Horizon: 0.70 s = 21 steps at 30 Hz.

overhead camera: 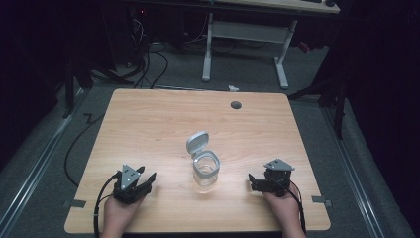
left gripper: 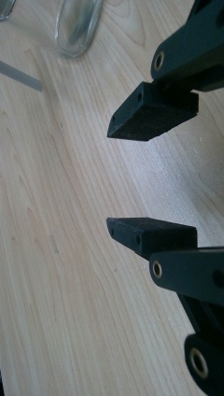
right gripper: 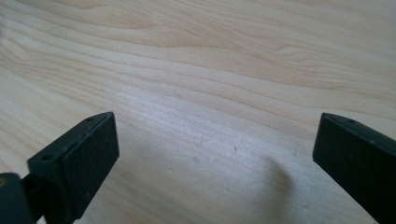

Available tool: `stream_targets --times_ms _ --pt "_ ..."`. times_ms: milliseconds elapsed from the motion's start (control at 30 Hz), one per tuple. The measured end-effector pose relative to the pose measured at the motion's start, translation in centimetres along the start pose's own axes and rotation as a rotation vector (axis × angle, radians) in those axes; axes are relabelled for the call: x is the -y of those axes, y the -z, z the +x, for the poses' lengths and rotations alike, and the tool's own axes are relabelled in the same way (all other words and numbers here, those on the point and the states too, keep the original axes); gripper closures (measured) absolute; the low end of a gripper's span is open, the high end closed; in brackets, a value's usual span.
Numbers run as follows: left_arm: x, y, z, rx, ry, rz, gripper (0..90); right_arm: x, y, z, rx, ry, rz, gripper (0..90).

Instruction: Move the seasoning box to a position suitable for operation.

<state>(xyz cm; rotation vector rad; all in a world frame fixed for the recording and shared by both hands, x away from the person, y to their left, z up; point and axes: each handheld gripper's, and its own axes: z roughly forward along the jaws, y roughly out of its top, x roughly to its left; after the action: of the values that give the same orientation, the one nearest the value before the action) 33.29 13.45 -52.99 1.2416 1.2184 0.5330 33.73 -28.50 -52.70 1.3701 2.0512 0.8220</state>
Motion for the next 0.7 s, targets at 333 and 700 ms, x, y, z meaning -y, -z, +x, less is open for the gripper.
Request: stream_targets --times_ms 333,700 --pt "0.2 0.5 -0.8 0.048 0.019 0.037 50.7 -0.3 1.0 1.8 -0.128 -0.015 -0.032 6.3" --pt "0.4 0.1 -1.0 0.059 0.034 0.045 50.7 -0.7 1.6 4.2 -0.212 0.002 -0.128 59.1"
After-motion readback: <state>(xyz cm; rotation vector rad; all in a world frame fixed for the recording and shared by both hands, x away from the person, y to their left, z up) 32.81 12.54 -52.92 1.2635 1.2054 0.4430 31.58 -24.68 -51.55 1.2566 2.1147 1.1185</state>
